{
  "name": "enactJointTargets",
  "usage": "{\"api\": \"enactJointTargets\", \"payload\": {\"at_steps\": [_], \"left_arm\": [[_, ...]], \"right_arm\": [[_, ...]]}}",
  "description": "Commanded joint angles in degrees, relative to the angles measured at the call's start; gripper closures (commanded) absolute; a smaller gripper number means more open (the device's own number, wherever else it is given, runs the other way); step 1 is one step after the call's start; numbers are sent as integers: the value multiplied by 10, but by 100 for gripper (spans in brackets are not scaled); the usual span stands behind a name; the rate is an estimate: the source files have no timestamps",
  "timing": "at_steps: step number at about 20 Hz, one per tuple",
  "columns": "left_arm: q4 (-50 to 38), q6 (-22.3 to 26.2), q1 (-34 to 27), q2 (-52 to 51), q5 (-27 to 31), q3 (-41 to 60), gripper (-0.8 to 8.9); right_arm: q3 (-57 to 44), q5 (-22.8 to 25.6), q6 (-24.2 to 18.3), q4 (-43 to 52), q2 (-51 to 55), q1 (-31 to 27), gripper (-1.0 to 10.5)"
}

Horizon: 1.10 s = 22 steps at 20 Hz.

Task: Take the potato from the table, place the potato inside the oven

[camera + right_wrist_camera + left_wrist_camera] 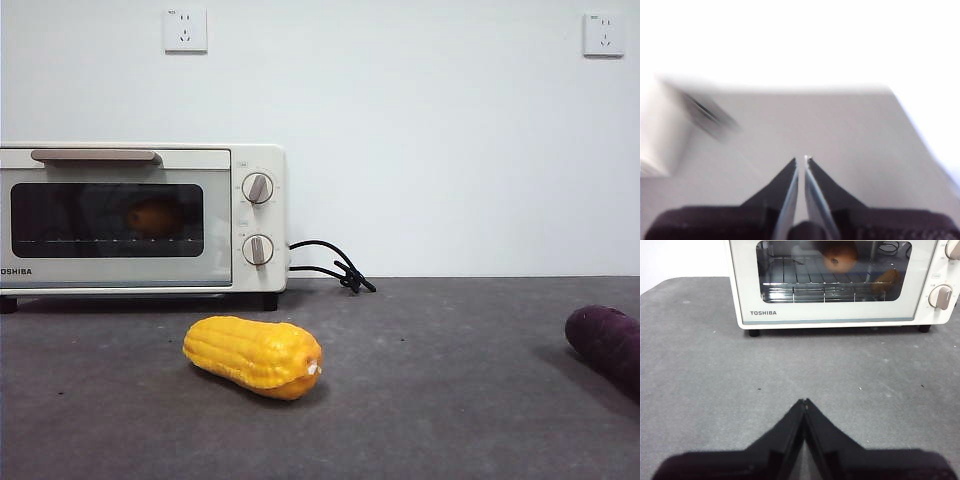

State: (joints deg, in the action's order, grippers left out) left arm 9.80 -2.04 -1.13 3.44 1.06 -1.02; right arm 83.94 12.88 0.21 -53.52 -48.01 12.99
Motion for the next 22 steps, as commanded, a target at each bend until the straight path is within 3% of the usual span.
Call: {"api": "enactJointTargets", "payload": {"at_steps": [1, 3, 6, 8, 12, 18, 22], "left_arm": [[-4, -4, -2, 1, 0, 6, 817], [-4, -4, -2, 1, 0, 6, 817], [-4, -4, -2, 1, 0, 6, 818], [-4, -4, -2, 1, 0, 6, 817], [-4, -4, -2, 1, 0, 6, 817], [-4, -4, -2, 2, 0, 6, 817], [-4, -4, -2, 5, 0, 6, 817]], "right_arm": [[-127, -179, -74, 194, 49, -48, 914], [-251, -204, -70, 318, 101, -78, 914], [-435, -173, -18, 441, 202, -112, 914], [-543, -130, -16, 473, 273, -118, 914], [-714, -127, -16, 484, 389, -120, 914], [-828, -137, -13, 508, 476, -120, 914], [-832, -106, -14, 432, 476, -120, 914]]}}
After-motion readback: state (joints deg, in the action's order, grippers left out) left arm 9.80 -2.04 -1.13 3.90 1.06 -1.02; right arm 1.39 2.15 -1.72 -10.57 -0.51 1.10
